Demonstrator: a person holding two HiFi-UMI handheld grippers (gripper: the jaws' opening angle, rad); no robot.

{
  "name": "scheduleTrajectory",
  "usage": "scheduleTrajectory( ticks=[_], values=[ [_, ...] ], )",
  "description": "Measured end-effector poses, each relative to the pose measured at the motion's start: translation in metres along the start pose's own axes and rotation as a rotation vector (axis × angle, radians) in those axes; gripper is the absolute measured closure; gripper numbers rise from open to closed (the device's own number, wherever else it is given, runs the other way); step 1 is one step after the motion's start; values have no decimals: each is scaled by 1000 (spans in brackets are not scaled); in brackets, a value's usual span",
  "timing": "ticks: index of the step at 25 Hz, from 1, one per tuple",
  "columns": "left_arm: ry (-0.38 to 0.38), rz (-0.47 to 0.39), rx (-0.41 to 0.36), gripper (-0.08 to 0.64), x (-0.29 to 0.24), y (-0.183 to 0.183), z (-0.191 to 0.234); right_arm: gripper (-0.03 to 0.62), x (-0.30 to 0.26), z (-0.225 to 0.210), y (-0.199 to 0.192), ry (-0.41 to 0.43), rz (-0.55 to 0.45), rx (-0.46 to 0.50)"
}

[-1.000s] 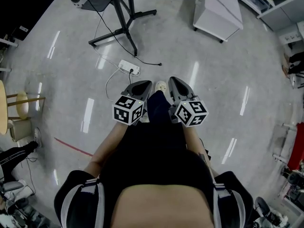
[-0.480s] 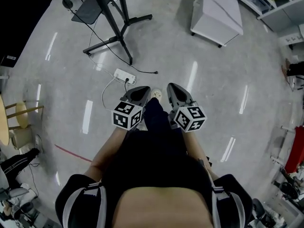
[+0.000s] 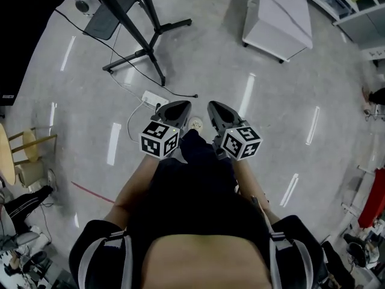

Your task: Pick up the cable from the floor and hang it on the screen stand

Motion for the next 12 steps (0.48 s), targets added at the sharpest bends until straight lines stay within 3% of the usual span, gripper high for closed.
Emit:
scheduleTrajectory(
  ticks=[6, 12],
  values=[
    [-5, 27, -7, 552, -37, 12, -2, 567, -18, -38, 17, 53, 18, 12],
    [-6, 35, 12, 552, -66, 22, 2, 566, -27, -66, 26, 41, 32, 13]
  ],
)
Point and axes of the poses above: the fingertips, and each gripper's own axes: x backward along the fingers, z to its left, y out of its top, the point moved 7 cm from there along x, backward along the fingers, and after that the axes turned 6 degrees about y, right-handed, at the moved point
